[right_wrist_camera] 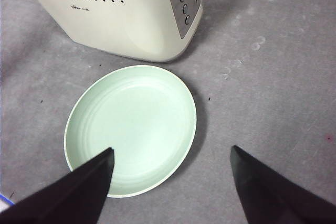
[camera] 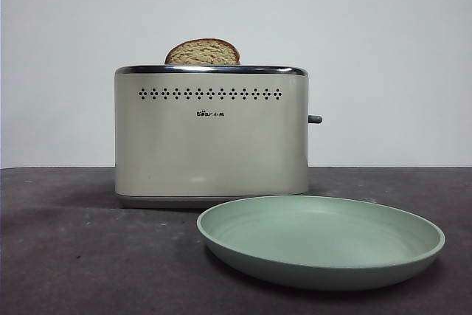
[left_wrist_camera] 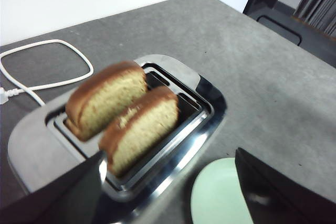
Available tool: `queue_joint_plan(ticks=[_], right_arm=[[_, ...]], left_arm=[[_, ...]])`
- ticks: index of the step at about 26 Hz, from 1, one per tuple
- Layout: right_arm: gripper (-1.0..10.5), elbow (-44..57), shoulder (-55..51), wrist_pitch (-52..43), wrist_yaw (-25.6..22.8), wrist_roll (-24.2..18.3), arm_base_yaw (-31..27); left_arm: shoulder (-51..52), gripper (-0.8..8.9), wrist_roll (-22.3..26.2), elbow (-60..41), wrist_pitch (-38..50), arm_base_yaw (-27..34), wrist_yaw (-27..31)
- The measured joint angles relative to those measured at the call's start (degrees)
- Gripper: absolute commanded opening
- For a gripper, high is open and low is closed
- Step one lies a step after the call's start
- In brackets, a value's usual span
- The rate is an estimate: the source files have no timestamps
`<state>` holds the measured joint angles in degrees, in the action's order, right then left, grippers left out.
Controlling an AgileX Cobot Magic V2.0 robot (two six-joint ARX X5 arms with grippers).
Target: Take the bread from the toaster,put the bread on the plate,put the plate on the table
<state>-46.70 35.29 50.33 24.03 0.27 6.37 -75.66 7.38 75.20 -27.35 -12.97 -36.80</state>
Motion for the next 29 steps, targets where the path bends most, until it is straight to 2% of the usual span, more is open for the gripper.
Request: queue_joint_plan(ticks=[5,11,17,24,26,29], right_arm=[[3.6,0.02,0.0,0.0,0.0,0.0,0.0],[3.6,0.0,0.0,0.02,0.0,0.02,0.0],[3.6,0.0,0.0,1.36,0.0,0.02,0.0],[3.6,0.0,0.0,1.33,-0.02,0.02,0.0],[3.6,0.0,0.0,1.33,-0.04,0.02,0.0],[3.6,0.0,0.0,1.33,-0.04,0.02,0.0]], left_arm=[[-7.61,4.02,2.27,4.85,0.13,-2.01,0.11],[-13.62,4.02,5.42,7.08,1.75,-4.46,3.65],[-16.28,4.02,8.44,7.15,6.32,-5.99,7.02],[-20.13,4.0,9.7,7.26,6.99,-6.69,7.54],[-20.28,3.57,9.88,7.26,7.04,-7.21,7.54],[-20.31,1.73,9.97,7.26,6.97,-7.96,8.5]])
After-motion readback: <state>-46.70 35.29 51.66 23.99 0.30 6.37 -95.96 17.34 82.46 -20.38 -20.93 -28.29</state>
